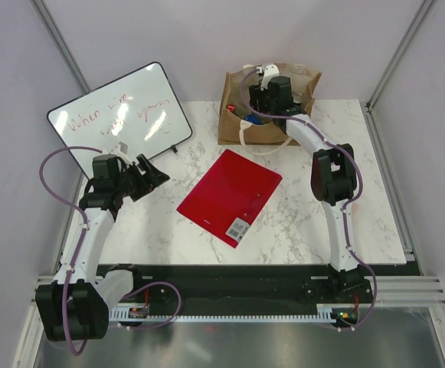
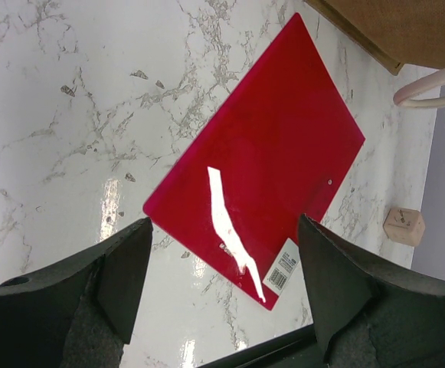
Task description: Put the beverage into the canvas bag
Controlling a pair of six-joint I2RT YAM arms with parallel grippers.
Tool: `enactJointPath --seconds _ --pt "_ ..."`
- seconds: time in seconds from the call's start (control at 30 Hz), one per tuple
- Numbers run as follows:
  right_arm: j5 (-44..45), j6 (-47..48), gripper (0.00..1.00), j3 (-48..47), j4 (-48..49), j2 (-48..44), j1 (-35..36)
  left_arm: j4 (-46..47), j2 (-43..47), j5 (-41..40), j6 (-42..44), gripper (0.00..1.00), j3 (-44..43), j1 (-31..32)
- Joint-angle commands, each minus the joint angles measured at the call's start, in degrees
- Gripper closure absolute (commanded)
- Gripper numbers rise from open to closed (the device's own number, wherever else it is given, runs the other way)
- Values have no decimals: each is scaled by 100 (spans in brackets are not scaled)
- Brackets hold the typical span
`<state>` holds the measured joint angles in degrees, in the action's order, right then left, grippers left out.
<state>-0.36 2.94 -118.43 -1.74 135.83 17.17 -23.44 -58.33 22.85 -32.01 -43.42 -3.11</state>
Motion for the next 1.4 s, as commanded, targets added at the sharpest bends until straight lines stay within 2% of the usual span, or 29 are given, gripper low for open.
enactJointPath --seconds 0.0,0.03,0.2,0.4,0.43,0.53,1.07,1.37 --pt "-324 -241 65 57 279 -188 32 182 93 141 195 17 18 21" --pt "-316 -224 60 57 271 -188 32 182 93 149 195 17 18 13" --pt "-158 -197 51 -31 288 -232 32 173 84 141 195 17 9 13" --pt "-149 -294 31 -242 288 -355 32 182 111 149 195 17 9 13" --pt "-157 -294 25 -250 288 -373 41 182 120 141 195 17 9 13" --pt "-175 -294 18 -277 306 -452 41 182 120 141 195 16 18 13" --pt "1 -268 11 -435 279 -672 50 182 146 167 195 16 9 13" --pt "-17 -250 10 -558 279 -786 67 182 155 158 195 16 9 13"
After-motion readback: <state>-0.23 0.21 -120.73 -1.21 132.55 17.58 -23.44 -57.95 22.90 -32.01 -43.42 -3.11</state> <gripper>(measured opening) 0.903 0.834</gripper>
